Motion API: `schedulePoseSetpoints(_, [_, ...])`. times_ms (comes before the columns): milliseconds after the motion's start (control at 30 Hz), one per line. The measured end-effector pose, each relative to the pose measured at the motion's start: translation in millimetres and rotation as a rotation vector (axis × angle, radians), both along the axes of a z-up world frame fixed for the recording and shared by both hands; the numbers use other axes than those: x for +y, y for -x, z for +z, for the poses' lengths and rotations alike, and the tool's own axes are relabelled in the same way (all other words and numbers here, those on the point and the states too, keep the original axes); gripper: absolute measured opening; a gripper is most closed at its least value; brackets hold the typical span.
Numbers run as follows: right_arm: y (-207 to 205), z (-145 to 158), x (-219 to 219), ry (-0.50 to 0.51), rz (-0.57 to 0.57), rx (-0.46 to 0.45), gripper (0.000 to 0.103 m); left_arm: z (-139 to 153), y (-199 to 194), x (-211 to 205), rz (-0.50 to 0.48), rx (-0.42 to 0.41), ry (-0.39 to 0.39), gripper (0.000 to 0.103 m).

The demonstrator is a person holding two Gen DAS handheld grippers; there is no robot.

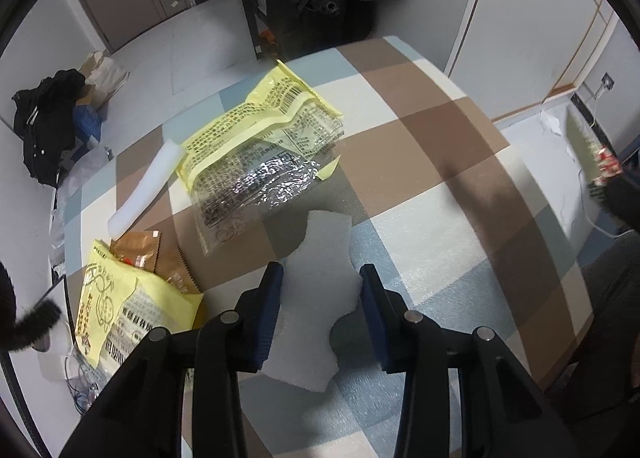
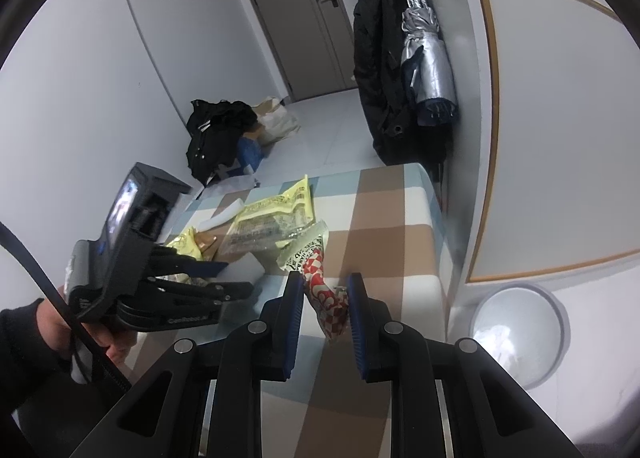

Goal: Collect trash
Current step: 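Grasp the white foam piece with the left tool while the right tool holds the wrapper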

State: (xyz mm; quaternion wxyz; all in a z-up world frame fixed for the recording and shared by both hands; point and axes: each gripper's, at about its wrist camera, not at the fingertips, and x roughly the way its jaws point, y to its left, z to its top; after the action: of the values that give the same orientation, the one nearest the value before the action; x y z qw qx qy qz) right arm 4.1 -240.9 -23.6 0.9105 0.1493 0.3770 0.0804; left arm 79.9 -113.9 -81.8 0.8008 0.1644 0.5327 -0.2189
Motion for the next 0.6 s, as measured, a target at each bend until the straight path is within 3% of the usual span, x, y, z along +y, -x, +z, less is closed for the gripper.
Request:
schedulePoseSetpoints(167, [-0.5, -3.4, 4.4, -0.004, 0.001, 0.011, 0.021, 10.6, 4.1, 11.0, 0.038, -0.013, 0.056, 0.034])
schedulePoseSetpoints(600, [2.9, -5.3, 30.1, -0.035, 0.034, 0.022, 0.021, 39.5, 23.0, 62.0, 0.225, -0.07, 0.296, 0.034])
